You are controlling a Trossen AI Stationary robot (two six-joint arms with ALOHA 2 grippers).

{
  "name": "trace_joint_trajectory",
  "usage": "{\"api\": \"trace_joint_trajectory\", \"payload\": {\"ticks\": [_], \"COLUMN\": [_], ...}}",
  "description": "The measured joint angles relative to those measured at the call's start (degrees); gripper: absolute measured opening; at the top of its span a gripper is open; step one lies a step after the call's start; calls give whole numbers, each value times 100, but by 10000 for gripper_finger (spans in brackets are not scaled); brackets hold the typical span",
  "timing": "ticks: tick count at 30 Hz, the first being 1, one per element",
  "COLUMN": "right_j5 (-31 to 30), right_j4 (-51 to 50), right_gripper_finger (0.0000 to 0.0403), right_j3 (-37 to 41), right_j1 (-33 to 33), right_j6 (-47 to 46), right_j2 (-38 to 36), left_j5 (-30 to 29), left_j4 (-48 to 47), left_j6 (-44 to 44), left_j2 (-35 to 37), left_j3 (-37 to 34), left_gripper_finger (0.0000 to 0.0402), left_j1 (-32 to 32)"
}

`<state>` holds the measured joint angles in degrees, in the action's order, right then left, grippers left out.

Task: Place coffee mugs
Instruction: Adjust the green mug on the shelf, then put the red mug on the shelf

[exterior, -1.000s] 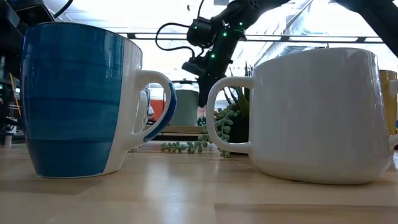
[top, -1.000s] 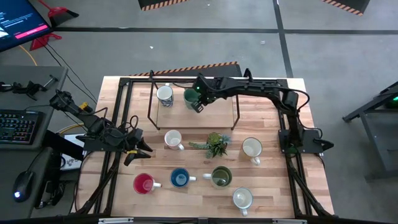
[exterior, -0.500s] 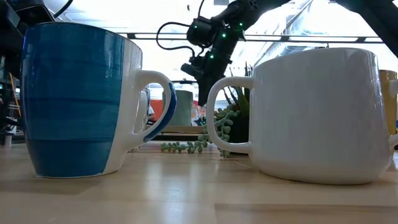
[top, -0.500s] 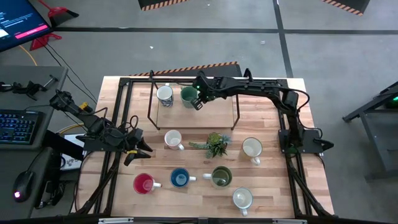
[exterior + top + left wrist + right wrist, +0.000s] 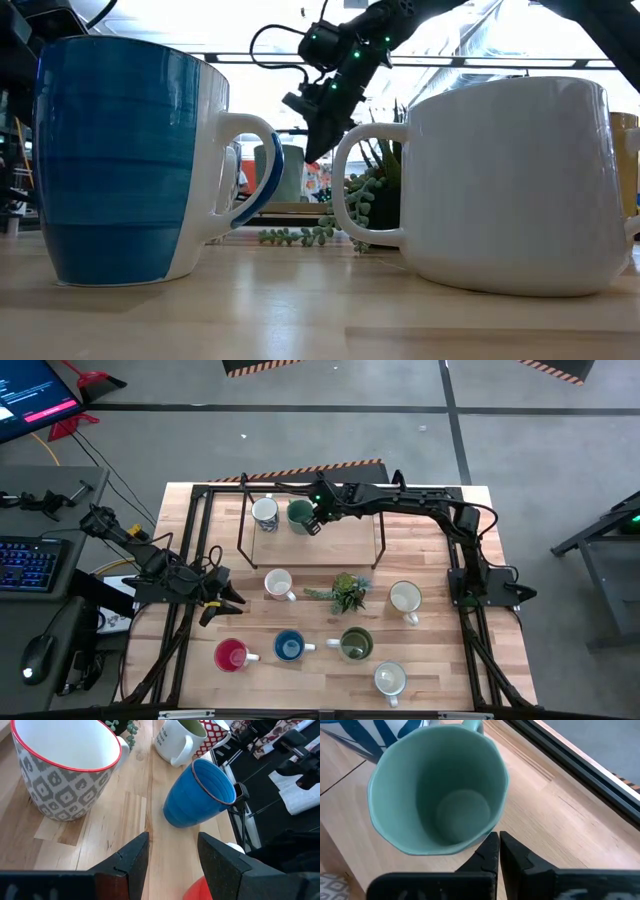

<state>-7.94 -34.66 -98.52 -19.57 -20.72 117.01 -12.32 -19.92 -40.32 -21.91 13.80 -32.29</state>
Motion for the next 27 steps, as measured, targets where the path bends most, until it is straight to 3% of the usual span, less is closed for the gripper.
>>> {"api": "trace_joint_trajectory", "payload": {"ticks": [12,27], "right_j5": [238,288], "right_j4": [342,-151], "right_gripper_finger": [0,0], "right_j3": [0,0], "right_j1": [-2,-2], "right_j6": [21,-161], "right_j2": [0,-15], "left_j5": [0,0], "left_j4": [0,2], "left_j6": [0,0], "left_j2": [0,2], "left_j3": [0,0], "left_gripper_finger": [158,158], "left_j1": [-1,0]}}
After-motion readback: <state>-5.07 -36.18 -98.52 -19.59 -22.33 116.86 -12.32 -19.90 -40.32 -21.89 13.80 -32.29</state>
